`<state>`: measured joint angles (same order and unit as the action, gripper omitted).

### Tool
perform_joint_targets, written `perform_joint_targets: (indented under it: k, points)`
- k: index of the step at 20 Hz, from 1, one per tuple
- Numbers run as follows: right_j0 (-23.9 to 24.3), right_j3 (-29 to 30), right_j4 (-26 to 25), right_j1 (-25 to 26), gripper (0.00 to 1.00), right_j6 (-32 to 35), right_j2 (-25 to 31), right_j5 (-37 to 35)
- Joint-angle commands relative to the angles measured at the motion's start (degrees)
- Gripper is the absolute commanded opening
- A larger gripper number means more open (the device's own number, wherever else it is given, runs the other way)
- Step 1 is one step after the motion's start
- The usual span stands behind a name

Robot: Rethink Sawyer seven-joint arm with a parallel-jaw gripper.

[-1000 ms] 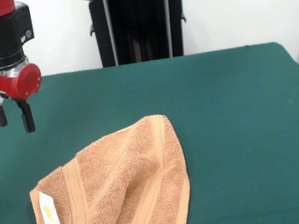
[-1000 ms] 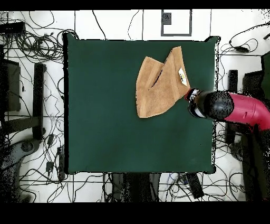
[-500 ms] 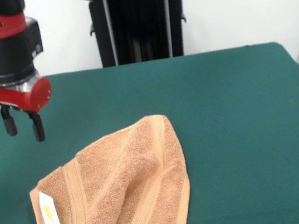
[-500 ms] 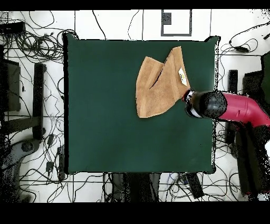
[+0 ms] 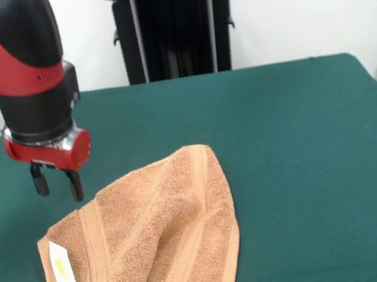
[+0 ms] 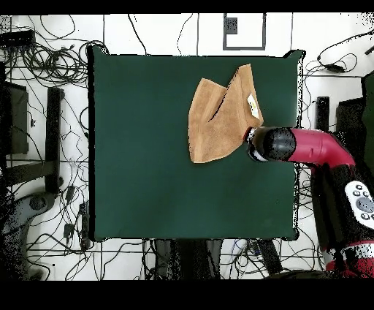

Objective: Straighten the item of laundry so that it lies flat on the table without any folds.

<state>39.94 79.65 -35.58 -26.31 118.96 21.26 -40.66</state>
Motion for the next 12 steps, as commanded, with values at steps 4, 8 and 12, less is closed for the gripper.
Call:
perform_joint_targets:
  k: [4, 8, 12]
  points:
    - [-2.7, -2.8, -2.1, 5.5, 1.00, -8.0, 4.4, 3.6]
    - [-3.0, -4.0, -2.0, 6.4, 1.00, -6.7, 4.3, 5.1]
    - [-3.6, -5.8, -2.3, 7.9, 1.00, -5.8, 3.9, 5.9]
